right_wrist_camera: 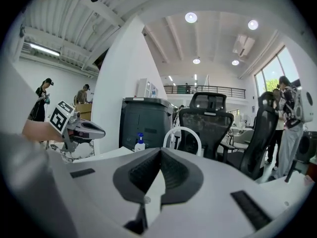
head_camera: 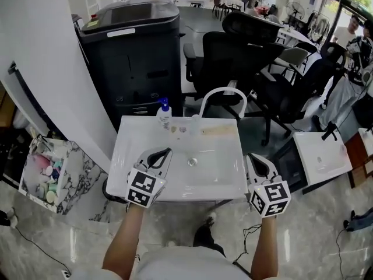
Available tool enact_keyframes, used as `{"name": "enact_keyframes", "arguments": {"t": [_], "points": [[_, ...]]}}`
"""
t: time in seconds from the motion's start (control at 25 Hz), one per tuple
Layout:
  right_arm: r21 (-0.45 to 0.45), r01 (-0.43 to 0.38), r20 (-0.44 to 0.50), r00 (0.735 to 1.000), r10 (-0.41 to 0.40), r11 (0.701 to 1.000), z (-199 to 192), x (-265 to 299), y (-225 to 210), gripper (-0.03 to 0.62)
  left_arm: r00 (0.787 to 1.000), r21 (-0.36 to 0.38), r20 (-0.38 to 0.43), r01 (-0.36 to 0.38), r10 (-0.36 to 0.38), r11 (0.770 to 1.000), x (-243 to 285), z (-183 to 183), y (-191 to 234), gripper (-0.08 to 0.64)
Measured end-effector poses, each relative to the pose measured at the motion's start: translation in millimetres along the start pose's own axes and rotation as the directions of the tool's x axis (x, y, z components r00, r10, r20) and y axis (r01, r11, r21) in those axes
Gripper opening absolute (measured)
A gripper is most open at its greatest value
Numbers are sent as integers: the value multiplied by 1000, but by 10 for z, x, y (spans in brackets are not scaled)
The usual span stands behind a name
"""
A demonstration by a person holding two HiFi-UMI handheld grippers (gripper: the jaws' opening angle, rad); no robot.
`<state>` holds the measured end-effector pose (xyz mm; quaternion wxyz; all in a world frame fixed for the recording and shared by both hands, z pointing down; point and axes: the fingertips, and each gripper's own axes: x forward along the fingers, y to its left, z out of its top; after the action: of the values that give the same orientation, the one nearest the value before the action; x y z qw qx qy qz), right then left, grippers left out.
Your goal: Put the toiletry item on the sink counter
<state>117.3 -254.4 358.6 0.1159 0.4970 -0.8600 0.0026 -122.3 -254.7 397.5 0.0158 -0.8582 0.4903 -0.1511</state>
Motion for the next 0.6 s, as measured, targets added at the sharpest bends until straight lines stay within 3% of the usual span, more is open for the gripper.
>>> {"name": "enact_keyframes", "arguments": {"t": [0.6], "points": [[-103, -14, 45, 999, 18, 995, 258, -338, 514, -3, 997, 44, 78, -26, 23, 999, -703, 309, -33, 11]]}}
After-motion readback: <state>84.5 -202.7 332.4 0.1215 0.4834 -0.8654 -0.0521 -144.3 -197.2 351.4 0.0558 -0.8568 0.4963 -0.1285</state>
